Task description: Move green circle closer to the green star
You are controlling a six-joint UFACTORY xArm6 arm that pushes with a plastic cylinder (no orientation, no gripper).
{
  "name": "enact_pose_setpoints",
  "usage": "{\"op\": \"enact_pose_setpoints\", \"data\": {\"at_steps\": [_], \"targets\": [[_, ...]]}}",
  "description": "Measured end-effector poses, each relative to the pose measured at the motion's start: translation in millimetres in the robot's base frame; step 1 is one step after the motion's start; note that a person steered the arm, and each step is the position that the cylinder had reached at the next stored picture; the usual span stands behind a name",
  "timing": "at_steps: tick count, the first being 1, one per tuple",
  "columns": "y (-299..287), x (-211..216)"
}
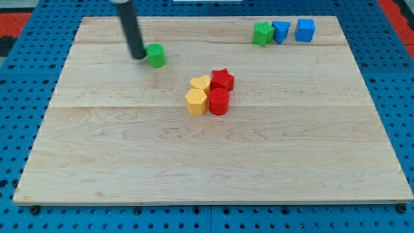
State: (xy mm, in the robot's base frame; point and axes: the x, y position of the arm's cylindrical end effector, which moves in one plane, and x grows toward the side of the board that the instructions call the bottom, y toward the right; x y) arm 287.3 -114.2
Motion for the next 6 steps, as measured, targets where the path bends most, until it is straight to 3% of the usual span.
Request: {"op": "enact_pose_setpoints", "data": {"at_steps": [1, 2, 3, 5, 6], "targets": [[74, -44], [-16, -50], [-28, -10], [83, 22], [109, 25]]}}
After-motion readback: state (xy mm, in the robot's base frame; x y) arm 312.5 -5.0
